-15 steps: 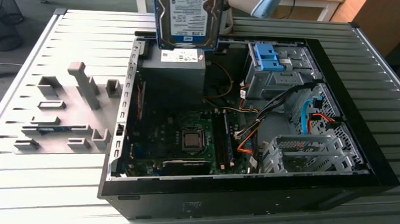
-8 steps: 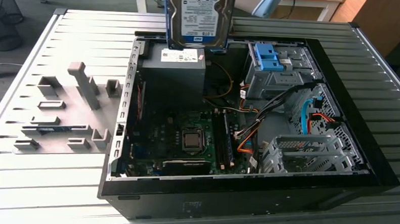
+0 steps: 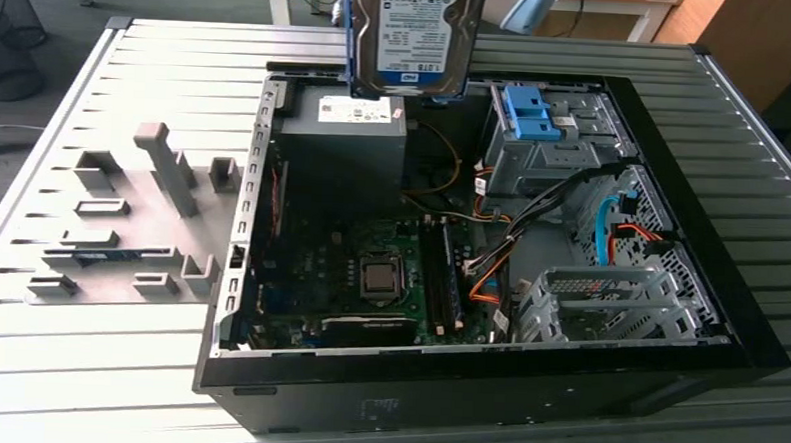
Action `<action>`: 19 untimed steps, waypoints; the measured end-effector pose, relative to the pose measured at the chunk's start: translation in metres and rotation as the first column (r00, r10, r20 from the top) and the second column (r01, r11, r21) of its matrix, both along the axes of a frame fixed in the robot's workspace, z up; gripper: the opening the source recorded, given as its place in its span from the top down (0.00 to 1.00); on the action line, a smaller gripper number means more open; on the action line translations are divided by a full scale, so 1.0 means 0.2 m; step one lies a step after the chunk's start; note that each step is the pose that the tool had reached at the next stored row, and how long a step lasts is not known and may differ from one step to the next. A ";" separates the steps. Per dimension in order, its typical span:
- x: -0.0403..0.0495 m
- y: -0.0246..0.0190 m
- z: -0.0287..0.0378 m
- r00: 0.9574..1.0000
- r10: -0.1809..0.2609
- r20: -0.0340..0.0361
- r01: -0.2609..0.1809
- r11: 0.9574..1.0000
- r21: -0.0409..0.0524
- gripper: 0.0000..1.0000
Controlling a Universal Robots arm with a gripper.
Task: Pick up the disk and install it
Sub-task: 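Pick up the disk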
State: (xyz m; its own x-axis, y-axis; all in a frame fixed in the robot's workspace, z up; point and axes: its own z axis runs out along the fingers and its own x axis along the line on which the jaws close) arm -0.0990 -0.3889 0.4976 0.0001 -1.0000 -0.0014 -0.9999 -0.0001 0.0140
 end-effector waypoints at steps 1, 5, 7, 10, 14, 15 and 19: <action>0.008 0.000 0.000 1.000 0.000 0.000 0.000 1.000 0.000 0.63; 0.022 0.000 0.000 1.000 0.000 0.000 0.000 1.000 0.000 0.63; 0.023 -0.002 0.000 1.000 0.000 0.000 0.000 1.000 0.000 0.63; 0.023 -0.018 0.000 1.000 -0.004 0.000 0.004 1.000 0.000 0.63; 0.023 -0.054 -0.001 1.000 -0.009 0.000 0.009 1.000 0.000 0.63; 0.023 -0.063 -0.001 1.000 -0.010 0.000 0.010 1.000 0.000 0.63; 0.023 -0.092 -0.001 1.000 -0.014 0.000 0.014 1.000 0.000 0.63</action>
State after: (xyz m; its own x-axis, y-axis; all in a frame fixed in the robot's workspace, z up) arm -0.0944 -0.4074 0.4974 -0.0139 -0.9999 -0.0015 -0.9998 0.0139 0.0140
